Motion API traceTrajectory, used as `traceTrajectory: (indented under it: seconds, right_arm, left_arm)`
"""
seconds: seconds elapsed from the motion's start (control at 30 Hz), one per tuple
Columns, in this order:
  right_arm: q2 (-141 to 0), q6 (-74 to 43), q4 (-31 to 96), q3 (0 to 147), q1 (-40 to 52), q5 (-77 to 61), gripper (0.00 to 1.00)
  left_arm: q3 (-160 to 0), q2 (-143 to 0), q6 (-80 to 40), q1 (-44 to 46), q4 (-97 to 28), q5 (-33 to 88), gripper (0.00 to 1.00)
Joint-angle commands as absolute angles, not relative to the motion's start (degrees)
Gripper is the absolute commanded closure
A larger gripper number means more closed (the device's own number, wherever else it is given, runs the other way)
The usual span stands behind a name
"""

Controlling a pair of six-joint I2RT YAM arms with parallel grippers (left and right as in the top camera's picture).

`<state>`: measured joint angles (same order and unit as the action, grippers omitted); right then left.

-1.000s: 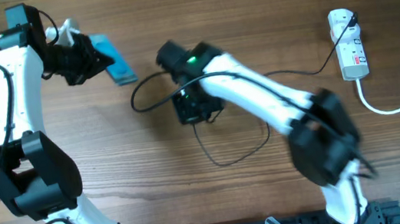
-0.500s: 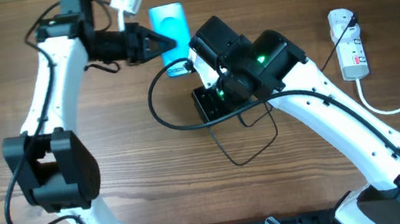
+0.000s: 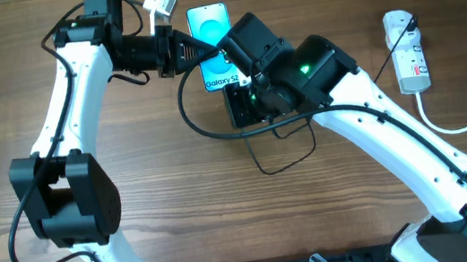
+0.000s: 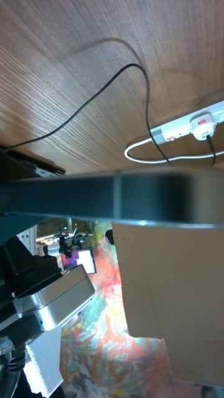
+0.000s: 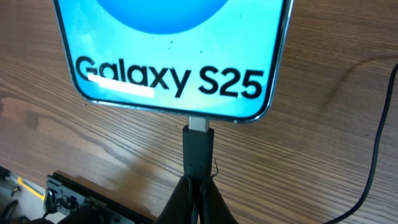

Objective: Plug charger to phone and switch on socket
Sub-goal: 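Carry the plug up to the phone's bottom port with the right gripper, then push the USB-C plug into the phone's port with the right gripper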

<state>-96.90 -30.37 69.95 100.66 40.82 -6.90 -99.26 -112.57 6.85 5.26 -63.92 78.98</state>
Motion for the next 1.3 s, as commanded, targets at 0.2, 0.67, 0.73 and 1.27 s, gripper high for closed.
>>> traceTrajectory:
  seconds: [0.2,0.67,0.73,1.27]
  right_arm:
    - [-97.1,-27.0,69.1,101.3,41.0,-10.6,0.96]
    - [-97.2,-27.4,68.3,101.2,41.0,-11.0,0.96]
    - [-97.2,-27.4,68.7,101.2,41.0,-11.0,0.96]
    - [-97.2,-29.1,68.2,101.2,41.0,-8.8,0.96]
  left_arm:
    - [-99.2,-110.8,5.7,5.4,-63.4,78.6,0.96]
    - [-99.2,-110.8,5.5,5.4,-63.2,78.6,0.96]
    - [-99.2,-110.8,5.5,5.4,-63.2,78.6,0.96]
    - [-99.2,-110.8,5.5,5.4,-63.2,80.5,0.96]
